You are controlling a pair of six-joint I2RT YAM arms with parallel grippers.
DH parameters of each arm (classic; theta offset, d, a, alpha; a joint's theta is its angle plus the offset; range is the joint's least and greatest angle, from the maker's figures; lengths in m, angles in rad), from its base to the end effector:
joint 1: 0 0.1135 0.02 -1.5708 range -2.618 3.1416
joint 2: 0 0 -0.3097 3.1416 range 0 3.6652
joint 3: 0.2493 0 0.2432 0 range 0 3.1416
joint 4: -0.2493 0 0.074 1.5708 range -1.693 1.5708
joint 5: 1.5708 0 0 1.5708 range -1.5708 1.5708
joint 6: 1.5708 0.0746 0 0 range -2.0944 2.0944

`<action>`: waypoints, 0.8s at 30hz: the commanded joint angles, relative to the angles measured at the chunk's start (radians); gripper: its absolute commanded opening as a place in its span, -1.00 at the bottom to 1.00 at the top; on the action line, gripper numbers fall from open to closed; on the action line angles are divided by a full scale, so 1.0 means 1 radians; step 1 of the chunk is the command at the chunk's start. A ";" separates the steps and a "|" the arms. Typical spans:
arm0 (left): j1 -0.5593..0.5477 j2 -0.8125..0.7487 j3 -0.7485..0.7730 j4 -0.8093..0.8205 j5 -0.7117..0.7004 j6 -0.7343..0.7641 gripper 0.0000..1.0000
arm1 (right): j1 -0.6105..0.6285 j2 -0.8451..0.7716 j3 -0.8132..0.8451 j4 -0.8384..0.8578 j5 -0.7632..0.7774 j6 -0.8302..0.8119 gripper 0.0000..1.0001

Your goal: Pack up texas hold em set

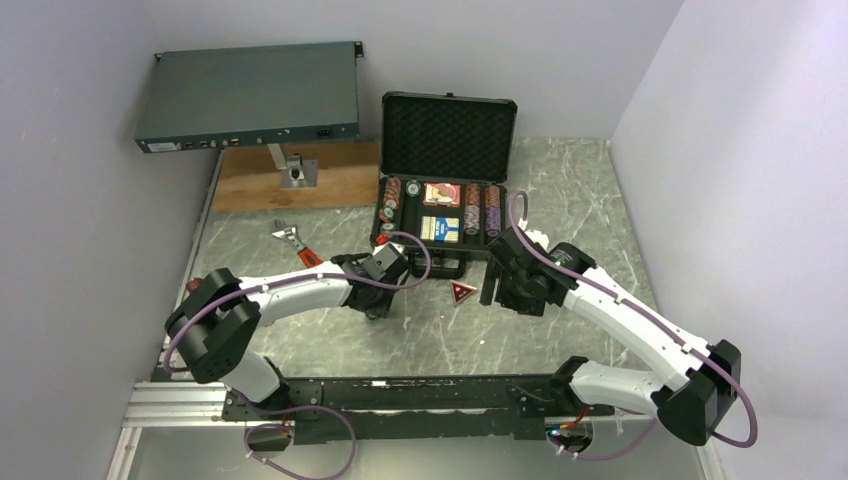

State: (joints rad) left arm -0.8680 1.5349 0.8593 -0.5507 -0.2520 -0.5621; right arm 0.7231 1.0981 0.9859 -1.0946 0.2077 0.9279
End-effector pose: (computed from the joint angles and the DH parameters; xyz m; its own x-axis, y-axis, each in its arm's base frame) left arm 0.1950 -0.2014 0.1848 -0.8796 0.2399 -0.4108 0.2550 0.9668 0.0186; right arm 0.1393 0.1024 0.2851 -0.8942 0.2554 -0.3677 0.2056 0.9639 0.1694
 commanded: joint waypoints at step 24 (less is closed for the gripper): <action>0.096 0.089 0.468 -0.144 -0.020 0.107 -0.31 | -0.002 -0.043 -0.018 -0.012 0.007 0.028 0.50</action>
State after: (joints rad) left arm -0.7994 1.5791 1.2415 -0.6743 -0.2600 -0.4969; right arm 0.7231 1.0878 0.9691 -1.0946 0.2077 0.9443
